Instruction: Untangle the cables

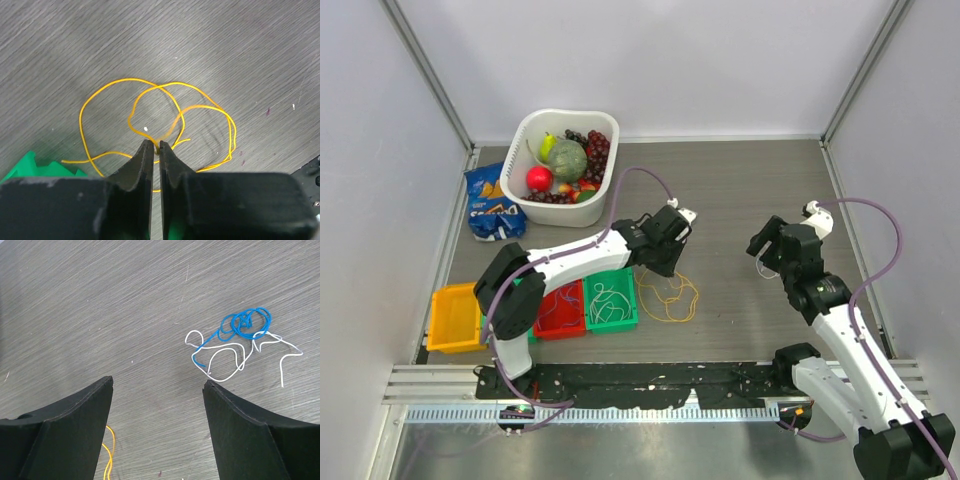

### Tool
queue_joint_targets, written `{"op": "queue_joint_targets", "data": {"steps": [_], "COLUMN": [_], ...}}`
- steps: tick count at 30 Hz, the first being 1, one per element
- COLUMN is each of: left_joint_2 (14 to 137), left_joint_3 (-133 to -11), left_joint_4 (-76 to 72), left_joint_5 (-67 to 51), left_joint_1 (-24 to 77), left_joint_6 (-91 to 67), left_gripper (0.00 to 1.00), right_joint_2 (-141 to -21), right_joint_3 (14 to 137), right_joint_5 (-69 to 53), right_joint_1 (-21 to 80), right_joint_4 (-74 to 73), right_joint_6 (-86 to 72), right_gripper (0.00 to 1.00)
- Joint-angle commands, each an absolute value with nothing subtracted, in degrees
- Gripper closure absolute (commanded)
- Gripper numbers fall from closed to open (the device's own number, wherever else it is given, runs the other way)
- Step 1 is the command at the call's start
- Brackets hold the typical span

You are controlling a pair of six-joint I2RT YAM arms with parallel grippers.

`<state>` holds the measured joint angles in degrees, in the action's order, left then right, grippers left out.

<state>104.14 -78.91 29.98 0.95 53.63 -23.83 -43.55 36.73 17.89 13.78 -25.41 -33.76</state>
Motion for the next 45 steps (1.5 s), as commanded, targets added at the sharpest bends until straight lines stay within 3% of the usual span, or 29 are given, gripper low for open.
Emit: {"op": "queue_joint_targets", "data": {"steps": [1, 7, 13, 14, 15, 18, 24, 28, 37, 45], "left_joint_2": [101.43, 100.02, 102.30, 102.91, 103.35, 105.55, 113.98, 120.05, 121.46, 121.47], "left_joint_3": [-78.58, -76.73, -79.45, -80.06, -80.68, -82.26, -89.90, -95.35, -92.11, -87.38], "left_joint_4": [30.41, 29.62, 30.06, 29.80, 29.53, 28.57, 31.99, 36.99, 34.19, 28.50], "left_joint_5": [4.48, 5.53, 11.50, 12.64, 13.70, 15.99, 16.61, 19.24, 18.55, 5.92], "left_joint_1": [54.14, 54.75, 58.88, 60.02, 60.73, 62.66, 63.54, 63.63, 63.63, 60.65], "left_joint_6": [-22.50, -22.59, -23.90, -24.17, -24.87, -27.15, -30.67, -32.60, -33.22, -35.06], "left_gripper": [0.82, 0.39, 0.31, 0.27, 0.17, 0.09, 0.07, 0.12, 0.16, 0.47], "right_joint_2": [-44.21, -45.53, -45.00, -44.48, -44.21, -40.19, -34.19, -34.19, -33.40, -33.31], "right_joint_3": [36.65, 36.12, 35.86, 36.03, 36.21, 37.35, 37.88, 37.97, 37.88, 38.14], "right_joint_5": [17.75, 16.35, 15.99, 16.69, 19.74, 25.22, 25.05, 24.70, 24.43, 23.73], "right_joint_1": [13.89, 13.89, 13.89, 13.89, 13.89, 13.89, 13.89, 13.89, 13.89, 13.89], "right_joint_4": [-23.03, -22.15, -22.23, -23.02, -23.90, -27.33, -27.51, -27.95, -28.13, -28.12], "right_joint_6": [-32.78, -33.05, -33.13, -33.22, -33.92, -35.16, -34.63, -33.58, -32.43, -32.08], "right_gripper": [0.22, 0.22, 0.23, 0.23, 0.23, 0.23, 0.23, 0.23, 0.24, 0.24]}}
